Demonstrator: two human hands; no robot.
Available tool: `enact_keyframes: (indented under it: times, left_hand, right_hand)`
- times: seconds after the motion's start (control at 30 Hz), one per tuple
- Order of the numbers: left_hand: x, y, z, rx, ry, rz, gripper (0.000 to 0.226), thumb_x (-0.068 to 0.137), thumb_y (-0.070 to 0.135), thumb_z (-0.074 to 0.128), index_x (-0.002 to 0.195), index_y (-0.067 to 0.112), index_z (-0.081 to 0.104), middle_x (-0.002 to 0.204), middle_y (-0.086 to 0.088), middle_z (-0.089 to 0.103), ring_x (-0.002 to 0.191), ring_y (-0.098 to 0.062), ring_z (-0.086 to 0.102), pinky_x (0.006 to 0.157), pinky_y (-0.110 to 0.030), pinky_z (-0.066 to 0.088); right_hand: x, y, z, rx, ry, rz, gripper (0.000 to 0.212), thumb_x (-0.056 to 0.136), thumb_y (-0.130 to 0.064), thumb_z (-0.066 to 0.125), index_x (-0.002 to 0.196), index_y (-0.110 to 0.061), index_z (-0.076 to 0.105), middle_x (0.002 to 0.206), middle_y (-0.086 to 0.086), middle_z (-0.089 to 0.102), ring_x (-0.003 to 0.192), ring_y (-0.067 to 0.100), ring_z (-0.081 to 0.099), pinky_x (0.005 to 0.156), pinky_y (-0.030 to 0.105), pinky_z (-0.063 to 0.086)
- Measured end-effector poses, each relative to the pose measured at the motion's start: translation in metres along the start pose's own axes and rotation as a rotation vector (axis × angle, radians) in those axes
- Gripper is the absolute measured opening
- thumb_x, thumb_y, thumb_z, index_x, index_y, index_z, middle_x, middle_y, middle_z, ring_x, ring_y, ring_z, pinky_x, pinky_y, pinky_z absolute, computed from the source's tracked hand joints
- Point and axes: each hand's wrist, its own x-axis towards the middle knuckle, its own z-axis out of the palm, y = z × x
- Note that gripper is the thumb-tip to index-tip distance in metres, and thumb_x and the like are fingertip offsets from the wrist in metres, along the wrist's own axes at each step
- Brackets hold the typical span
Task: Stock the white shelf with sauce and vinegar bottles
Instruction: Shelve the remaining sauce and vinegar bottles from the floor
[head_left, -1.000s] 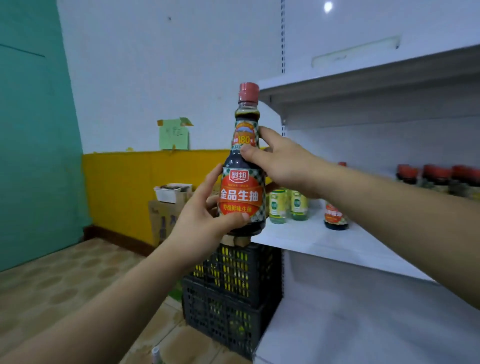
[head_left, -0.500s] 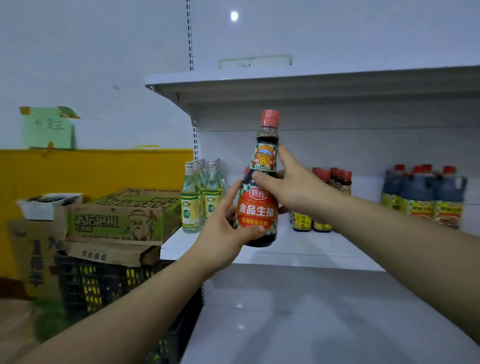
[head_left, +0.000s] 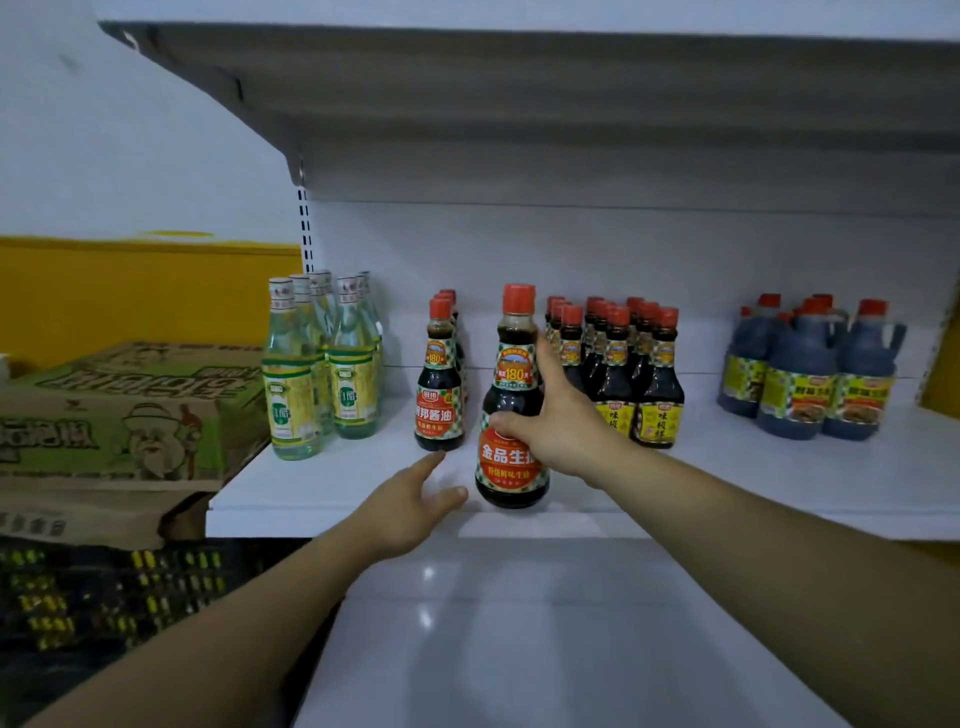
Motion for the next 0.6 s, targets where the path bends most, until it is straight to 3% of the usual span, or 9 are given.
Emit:
enact_keyframes:
  times: [0.1,0.17,0.3,0.6]
  left_hand:
    - [0.024,-0.025,-0.008,0.44,-0.004,-0.012,0.07,0.089,0.064,0.041,0.147,0.025,0.032,0.152,-0.003,0.034,0.139,-0.021,0.029,0.113,-0.04,0.025]
    - [0.039,-0.033,-0.012,0.559,-0.053,-0.075,0.073,0.087,0.072,0.03,0.147,0.031,0.028,0.155,-0.001,0.027,0.143,-0.023,0.021,0.114,-0.05,0.019]
    - [0.056,-0.04,-0.013,0.628,-0.136,-0.148,0.075,0.084,0.077,0.022,0.148,0.039,0.019,0.16,0.002,0.011,0.147,-0.024,0.005,0.112,-0.061,0.003]
    - [0.058,-0.051,-0.006,0.676,-0.112,-0.136,0.075,0.084,0.077,0.017,0.149,0.041,0.011,0.161,0.005,0.004,0.148,-0.02,0.0,0.115,-0.057,0.004]
  right_hand:
    - [0.021,0.019,0.008,0.042,-0.003,0.027,0.099,0.088,-0.013,0.069,0.15,-0.047,-0.001,0.145,-0.007,0.046,0.13,0.02,0.047,0.103,0.043,0.04]
    - [0.034,0.03,0.015,0.07,-0.002,0.04,0.099,0.088,-0.012,0.069,0.15,-0.048,0.0,0.145,-0.008,0.045,0.13,0.021,0.046,0.105,0.045,0.04]
    - [0.057,0.052,0.026,0.068,-0.003,0.054,0.1,0.088,-0.013,0.069,0.149,-0.051,0.0,0.142,-0.01,0.047,0.129,0.02,0.048,0.107,0.048,0.04]
    - [0.112,0.089,0.047,0.048,0.091,0.034,0.089,0.087,-0.023,0.07,0.149,-0.049,0.011,0.141,-0.003,0.047,0.128,0.023,0.048,0.106,0.055,0.04]
